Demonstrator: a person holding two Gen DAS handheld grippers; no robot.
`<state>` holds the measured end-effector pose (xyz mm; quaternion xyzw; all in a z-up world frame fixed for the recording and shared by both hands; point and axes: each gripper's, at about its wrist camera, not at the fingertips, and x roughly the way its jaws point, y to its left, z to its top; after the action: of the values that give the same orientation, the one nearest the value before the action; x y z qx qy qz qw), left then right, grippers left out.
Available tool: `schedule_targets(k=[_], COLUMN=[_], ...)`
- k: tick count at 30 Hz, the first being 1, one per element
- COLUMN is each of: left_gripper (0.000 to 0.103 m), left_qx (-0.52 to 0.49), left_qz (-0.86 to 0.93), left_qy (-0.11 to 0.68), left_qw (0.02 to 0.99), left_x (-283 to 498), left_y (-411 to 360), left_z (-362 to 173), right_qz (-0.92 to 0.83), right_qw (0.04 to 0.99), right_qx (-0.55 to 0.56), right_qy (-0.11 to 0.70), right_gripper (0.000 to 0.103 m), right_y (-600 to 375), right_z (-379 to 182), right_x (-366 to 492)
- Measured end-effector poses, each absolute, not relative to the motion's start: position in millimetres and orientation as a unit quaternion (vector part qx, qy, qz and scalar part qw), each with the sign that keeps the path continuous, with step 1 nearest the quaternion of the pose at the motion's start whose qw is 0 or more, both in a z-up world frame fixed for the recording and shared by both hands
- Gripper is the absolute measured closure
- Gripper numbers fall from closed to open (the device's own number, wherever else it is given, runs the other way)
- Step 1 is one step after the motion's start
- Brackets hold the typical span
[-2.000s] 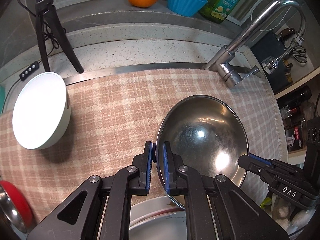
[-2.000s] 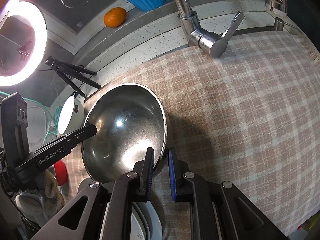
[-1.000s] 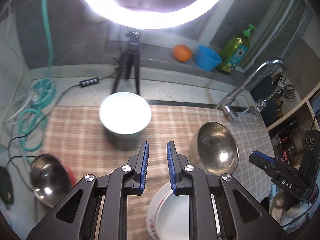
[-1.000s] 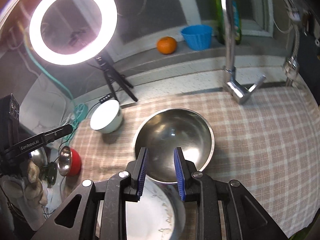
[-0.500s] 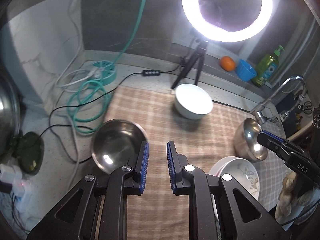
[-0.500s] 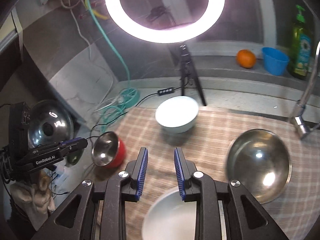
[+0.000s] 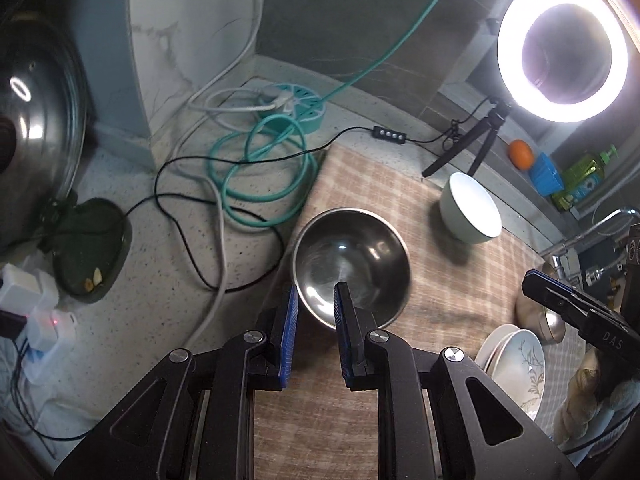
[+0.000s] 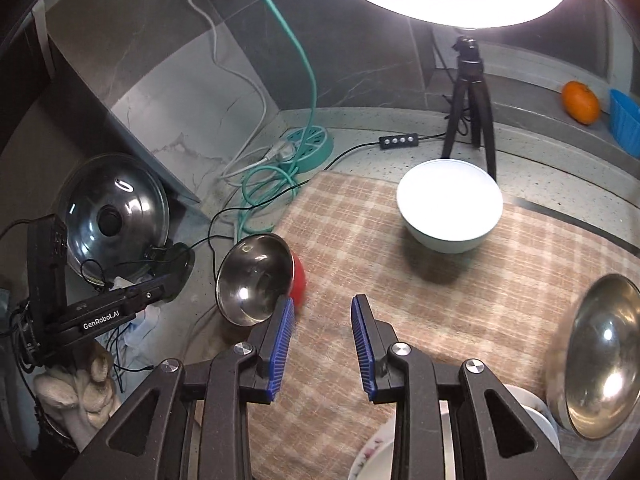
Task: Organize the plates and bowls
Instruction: 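Move both grippers to the rim of the red-outside steel bowl, then close both grippers on the red-outside steel bowl rim and lift it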
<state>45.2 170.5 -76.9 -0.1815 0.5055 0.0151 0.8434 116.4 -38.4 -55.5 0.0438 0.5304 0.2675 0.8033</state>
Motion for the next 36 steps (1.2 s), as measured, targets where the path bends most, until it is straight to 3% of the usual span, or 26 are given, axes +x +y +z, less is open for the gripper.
schedule_targets(k=[13,34,36], left_gripper=[0.085,0.085,0.089], left_qx=[-0.251,-0.252,-0.249], left_qz=[0.01,0.0,-0.001], left_qy=[0.534,0.546,0.548], left_qw=[0.807,0.799,0.799], left_x=[67,88,88], left_y=[192,193,192], left_z=[-121,-143,-144], right_qz=[0.274,0.26,0.261], right_qw=[0.758,0.729,0.728], right_qx=[0.056,0.067,0.066], right_qy=[0.59,0.629,0.631], right_gripper=[0.077,0.092,0.093], right_y=[11,31,32], right_z=[-106,-146,-146], right_x=[150,170,169])
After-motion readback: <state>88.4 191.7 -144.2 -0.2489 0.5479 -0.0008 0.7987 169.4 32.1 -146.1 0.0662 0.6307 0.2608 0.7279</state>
